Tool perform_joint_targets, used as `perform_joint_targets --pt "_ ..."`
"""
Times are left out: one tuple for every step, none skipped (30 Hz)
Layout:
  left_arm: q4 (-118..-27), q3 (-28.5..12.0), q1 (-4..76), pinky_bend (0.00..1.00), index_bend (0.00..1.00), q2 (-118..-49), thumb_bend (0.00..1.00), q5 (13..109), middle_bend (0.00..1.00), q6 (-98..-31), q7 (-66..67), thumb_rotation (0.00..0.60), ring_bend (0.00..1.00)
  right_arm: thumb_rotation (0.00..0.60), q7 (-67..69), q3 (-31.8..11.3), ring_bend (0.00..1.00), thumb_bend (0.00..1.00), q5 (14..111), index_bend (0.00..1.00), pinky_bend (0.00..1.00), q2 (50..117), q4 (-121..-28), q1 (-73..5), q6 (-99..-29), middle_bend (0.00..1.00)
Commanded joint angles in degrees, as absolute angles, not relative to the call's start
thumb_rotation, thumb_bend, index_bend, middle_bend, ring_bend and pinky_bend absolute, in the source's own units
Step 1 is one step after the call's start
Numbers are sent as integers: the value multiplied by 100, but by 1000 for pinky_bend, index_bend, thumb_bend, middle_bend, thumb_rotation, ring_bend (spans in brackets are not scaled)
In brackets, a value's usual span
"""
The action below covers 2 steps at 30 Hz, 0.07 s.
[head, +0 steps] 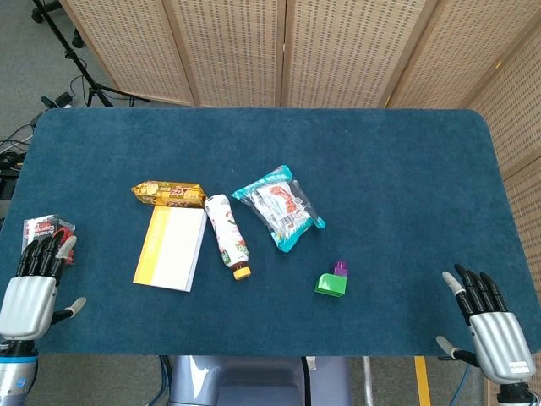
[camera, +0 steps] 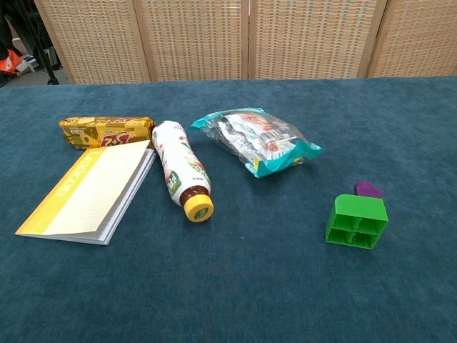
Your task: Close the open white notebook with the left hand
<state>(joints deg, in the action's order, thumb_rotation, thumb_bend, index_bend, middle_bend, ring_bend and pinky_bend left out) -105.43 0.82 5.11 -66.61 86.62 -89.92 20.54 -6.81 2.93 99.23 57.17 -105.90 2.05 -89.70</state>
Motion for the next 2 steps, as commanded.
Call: perform_joint_targets --pt "-10798 202 418 0 0 -6441 83 8603 0 -8911 2119 600 0 600 -722 299 0 41 9901 0 0 5703 -10613 204 -8946 0" --pt "-10857 242 421 0 0 -6360 83 8573 0 -8825 2089 600 0 600 -728 300 0 41 9890 0 0 5701 -10620 204 -8938 0"
